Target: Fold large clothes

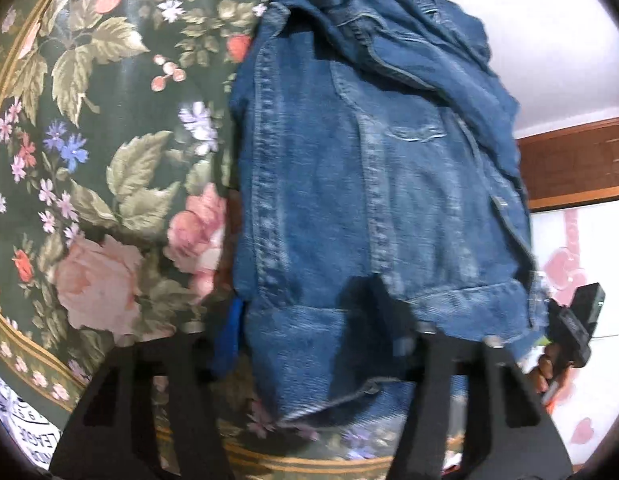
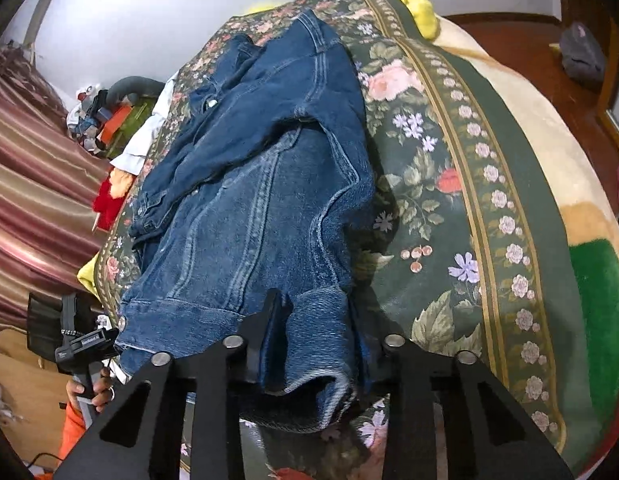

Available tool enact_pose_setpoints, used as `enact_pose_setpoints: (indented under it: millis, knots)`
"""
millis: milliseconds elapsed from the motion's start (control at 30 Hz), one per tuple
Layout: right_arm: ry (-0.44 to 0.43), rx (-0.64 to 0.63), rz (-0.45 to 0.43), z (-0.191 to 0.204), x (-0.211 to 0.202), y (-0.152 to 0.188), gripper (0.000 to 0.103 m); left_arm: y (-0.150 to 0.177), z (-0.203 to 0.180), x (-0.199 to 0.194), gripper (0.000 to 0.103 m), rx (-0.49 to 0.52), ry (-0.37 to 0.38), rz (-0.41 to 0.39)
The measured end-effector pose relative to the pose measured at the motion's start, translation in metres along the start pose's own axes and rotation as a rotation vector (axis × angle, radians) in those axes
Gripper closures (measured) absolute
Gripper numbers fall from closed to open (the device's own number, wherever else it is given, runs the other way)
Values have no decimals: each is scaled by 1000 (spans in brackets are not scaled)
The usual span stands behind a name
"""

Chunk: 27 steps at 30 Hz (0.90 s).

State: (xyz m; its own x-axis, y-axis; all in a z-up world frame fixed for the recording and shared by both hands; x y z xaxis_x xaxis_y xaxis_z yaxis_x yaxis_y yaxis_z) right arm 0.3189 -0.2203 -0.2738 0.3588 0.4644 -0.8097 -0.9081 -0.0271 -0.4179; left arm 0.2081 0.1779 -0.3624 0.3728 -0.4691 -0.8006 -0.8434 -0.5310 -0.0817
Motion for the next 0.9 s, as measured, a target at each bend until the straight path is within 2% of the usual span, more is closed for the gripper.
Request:
enact_pose_setpoints:
  millis: [33, 100, 133, 233, 433, 600, 767, 900]
  knots:
    - [9, -15, -24, 3, -4, -3, 80, -2, -4, -3, 55, 21, -15, -19]
    - [23, -46, -56, 7, -11, -8, 83, -1, -14, -8, 67, 82, -45, -51]
    - [25, -62, -73, 11, -16, -11, 84, 0, -21, -15, 75, 134, -87, -85]
    - [25, -92, -112, 20, -24, -21, 86, -10, -38, -40, 79, 219, -117, -180]
    - [33, -146, -181, 37, -33, -54, 87, -37, -76, -84, 83, 322, -96, -346]
    - [37, -187, -258, 55, -41, -98, 88, -67, -103, -100, 83, 342, -90, -415]
    - [38, -176, -349, 70, -47, -159, 88, -121, -121, -123, 83, 323, -88, -501]
    - [70, -182, -393, 81, -34, -214, 88, -172, -126, -127, 84, 259, -85, -545]
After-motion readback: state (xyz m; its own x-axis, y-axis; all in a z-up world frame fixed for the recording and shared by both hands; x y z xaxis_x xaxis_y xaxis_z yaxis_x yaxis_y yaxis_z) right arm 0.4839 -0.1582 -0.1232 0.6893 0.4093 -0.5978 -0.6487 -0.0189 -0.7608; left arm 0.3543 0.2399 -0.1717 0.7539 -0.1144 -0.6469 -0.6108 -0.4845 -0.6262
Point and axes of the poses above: each gripper's, at about its wrist camera, not at the fingertips, and x roughly the way its jaws point, z to its left, y to its underside, the point moved 9 cm from there along x, roughly the way its jaws point, and after that the axes turned 4 degrees about -x, right-handed, at the moved point
